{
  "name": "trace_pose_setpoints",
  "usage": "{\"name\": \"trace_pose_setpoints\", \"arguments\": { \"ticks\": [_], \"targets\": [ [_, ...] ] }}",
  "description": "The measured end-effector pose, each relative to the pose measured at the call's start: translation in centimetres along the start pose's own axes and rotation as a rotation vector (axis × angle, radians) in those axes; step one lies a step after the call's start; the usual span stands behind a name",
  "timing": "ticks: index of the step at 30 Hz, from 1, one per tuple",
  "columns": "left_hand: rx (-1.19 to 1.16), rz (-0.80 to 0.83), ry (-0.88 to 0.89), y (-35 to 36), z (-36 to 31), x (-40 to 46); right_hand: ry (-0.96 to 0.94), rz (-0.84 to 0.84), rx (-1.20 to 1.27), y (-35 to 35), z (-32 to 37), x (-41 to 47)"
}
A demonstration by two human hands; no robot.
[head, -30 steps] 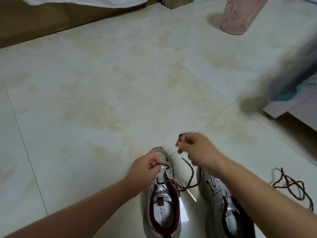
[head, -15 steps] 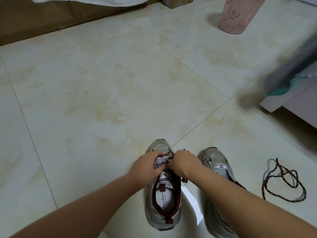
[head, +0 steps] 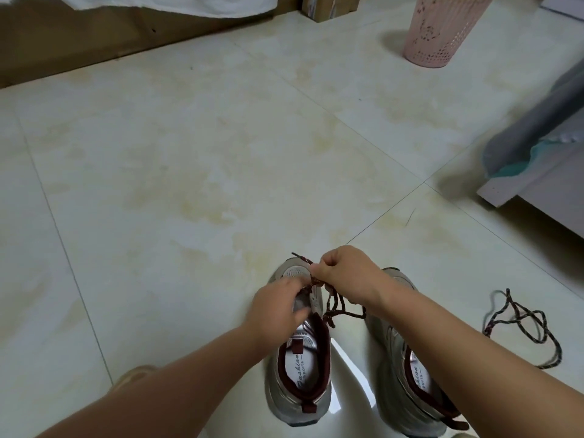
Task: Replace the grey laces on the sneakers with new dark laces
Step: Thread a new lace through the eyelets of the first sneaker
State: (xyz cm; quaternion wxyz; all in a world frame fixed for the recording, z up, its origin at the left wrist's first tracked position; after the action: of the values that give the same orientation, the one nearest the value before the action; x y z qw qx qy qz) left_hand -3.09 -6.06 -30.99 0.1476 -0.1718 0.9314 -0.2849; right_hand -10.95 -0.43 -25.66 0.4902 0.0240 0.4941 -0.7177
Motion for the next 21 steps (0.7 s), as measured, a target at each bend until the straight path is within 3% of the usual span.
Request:
{"name": "trace_pose_setpoints", "arguments": {
  "ticks": [5,12,16,21],
  "targets": [
    [-0.309,-0.158,-0.05,-3.8,-3.2,1.6,0.061,-0.102,0.204,-3.1,-0.5,0.1],
    [-0.312,-0.009,-0.069,-9.4,-6.5,1.7,0.008,-0.319,0.559,-9.3,0.8,-2.2],
    [-0.583,-0.075,-0.113,-11.6,-6.5,1.0,-0.028,-0.378,0.665,-11.8,2.3,-4.4],
    [-0.691,-0.22,-0.117,-13.8,-8.5,0.0,-0.08,-0.427,0.75,-14.7,4.2,-7.1]
  ]
}}
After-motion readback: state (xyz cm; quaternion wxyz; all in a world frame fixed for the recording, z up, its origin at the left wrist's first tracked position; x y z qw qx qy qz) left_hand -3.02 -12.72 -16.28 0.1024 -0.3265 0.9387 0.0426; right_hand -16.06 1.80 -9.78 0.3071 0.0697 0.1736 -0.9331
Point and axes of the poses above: each hand's wrist, its own x-axis towards the middle knuckle, its own y-axis out of the palm, z = x × y, the point moved 9 cm from there along x, towards the middle knuckle, and after that the axes turned 15 degrees about -x, right-handed, at the moved point
